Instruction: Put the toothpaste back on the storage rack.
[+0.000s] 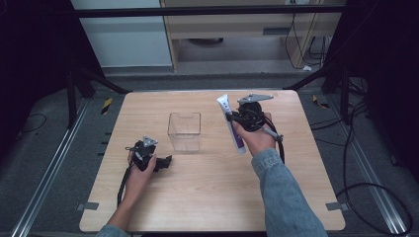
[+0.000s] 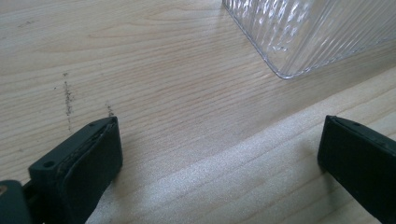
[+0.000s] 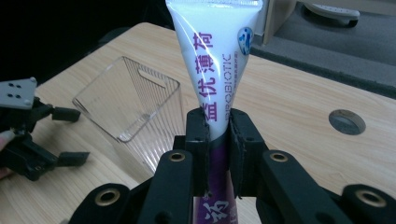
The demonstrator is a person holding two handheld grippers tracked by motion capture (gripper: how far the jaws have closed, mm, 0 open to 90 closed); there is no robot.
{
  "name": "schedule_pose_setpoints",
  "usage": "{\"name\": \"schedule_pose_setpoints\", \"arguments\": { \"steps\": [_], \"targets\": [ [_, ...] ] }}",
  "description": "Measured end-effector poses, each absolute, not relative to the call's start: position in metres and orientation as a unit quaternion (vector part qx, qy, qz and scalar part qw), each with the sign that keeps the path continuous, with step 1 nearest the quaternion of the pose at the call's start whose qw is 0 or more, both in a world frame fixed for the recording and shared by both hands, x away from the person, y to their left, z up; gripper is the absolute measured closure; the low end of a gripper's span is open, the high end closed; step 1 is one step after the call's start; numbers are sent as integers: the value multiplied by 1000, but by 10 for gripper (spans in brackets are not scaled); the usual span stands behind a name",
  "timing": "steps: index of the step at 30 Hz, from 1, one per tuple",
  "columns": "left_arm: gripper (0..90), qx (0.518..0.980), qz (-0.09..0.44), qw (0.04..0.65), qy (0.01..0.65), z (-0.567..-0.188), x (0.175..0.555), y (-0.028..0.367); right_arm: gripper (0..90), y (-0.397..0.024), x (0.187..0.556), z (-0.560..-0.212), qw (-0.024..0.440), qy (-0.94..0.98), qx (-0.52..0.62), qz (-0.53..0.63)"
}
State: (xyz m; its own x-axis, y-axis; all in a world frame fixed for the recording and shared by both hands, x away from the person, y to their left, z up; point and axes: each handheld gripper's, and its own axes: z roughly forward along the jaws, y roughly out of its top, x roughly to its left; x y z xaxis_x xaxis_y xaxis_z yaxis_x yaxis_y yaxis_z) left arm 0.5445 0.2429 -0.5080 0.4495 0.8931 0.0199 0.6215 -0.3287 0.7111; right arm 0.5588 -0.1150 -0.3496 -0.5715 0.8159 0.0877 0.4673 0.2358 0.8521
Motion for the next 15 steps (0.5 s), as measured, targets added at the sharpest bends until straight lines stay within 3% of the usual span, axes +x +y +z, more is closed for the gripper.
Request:
{"name": "schedule_pose_setpoints", "arguments": {
  "steps": [15],
  "targets": [
    [0,788,210,323,480,-508,545,243,796,-81,567,-319,196,750,388,498]
  ]
}}
